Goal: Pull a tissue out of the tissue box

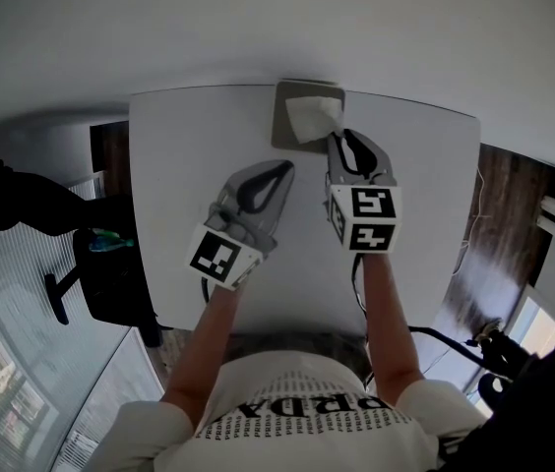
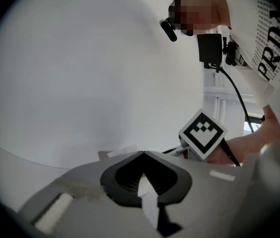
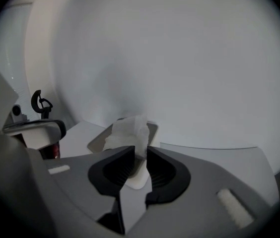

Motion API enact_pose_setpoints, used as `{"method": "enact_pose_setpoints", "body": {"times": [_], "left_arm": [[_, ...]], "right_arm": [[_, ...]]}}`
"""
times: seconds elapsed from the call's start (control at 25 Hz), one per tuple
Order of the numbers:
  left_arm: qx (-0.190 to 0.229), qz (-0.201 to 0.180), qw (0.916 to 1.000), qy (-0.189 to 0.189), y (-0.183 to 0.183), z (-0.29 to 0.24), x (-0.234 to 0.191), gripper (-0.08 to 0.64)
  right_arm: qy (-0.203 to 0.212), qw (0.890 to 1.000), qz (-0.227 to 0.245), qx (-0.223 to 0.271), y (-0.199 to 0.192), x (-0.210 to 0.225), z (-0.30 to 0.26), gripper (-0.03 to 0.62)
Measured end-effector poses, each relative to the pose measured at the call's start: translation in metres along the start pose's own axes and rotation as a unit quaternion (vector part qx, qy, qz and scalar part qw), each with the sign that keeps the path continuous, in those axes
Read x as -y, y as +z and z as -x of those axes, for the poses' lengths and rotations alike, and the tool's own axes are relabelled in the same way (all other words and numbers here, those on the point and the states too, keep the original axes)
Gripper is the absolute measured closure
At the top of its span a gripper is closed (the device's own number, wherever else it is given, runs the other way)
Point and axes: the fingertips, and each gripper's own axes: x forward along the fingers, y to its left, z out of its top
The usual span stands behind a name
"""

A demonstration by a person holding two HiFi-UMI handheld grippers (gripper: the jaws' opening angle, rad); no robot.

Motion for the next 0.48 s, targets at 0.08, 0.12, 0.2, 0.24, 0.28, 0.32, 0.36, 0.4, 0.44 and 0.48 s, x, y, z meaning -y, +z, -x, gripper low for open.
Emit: {"method": "enact_pose_setpoints", "body": {"times": [0.08,0.12,0.2,0.24,0.28,0.32,0.36,0.4,0.44,0.48], "left_arm": [[-0.002,0.003,1.0,0.0,-0.0008,0.0,-0.0002,0.568],[-0.005,0.002,1.0,-0.001,-0.0023,0.0001,0.0,0.568],[-0.015,-0.007,0.9999,-0.006,-0.0072,0.0007,0.0009,0.568],[-0.014,-0.007,0.9999,-0.007,-0.0073,0.0002,0.0014,0.568],[-0.009,-0.003,0.9999,-0.006,-0.0055,-0.0009,0.0019,0.568],[-0.006,0.002,1.0,-0.005,-0.004,-0.0017,0.0024,0.568],[-0.005,0.005,1.0,-0.004,-0.0034,-0.0022,0.0027,0.568],[-0.004,0.007,1.0,-0.004,-0.0031,-0.0023,0.0029,0.568],[-0.004,0.007,1.0,-0.004,-0.003,-0.0022,0.0029,0.568],[-0.004,0.007,1.0,-0.004,-0.0029,-0.0021,0.003,0.568]], "right_arm": [[-0.004,1.0,0.003,-0.001,0.0001,0.0023,0.0002,0.53],[-0.005,1.0,0.009,-0.002,0.0005,0.003,0.0005,0.538],[-0.002,1.0,0.02,-0.002,0.0016,0.0028,0.0014,0.549],[0.0,1.0,0.022,0.0,0.0023,0.0019,0.0017,0.563],[0.0,1.0,0.023,0.001,0.0028,0.001,0.0022,0.583],[-0.002,1.0,0.025,0.004,0.0031,0.0004,0.0028,0.583],[-0.003,1.0,0.027,0.006,0.0033,-0.0001,0.0034,0.583],[-0.003,1.0,0.027,0.007,0.0035,-0.0007,0.0038,0.583],[0.0,1.0,0.025,0.009,0.0041,-0.0016,0.0042,0.583],[0.003,1.0,0.021,0.011,0.005,-0.0024,0.0049,0.583]]}}
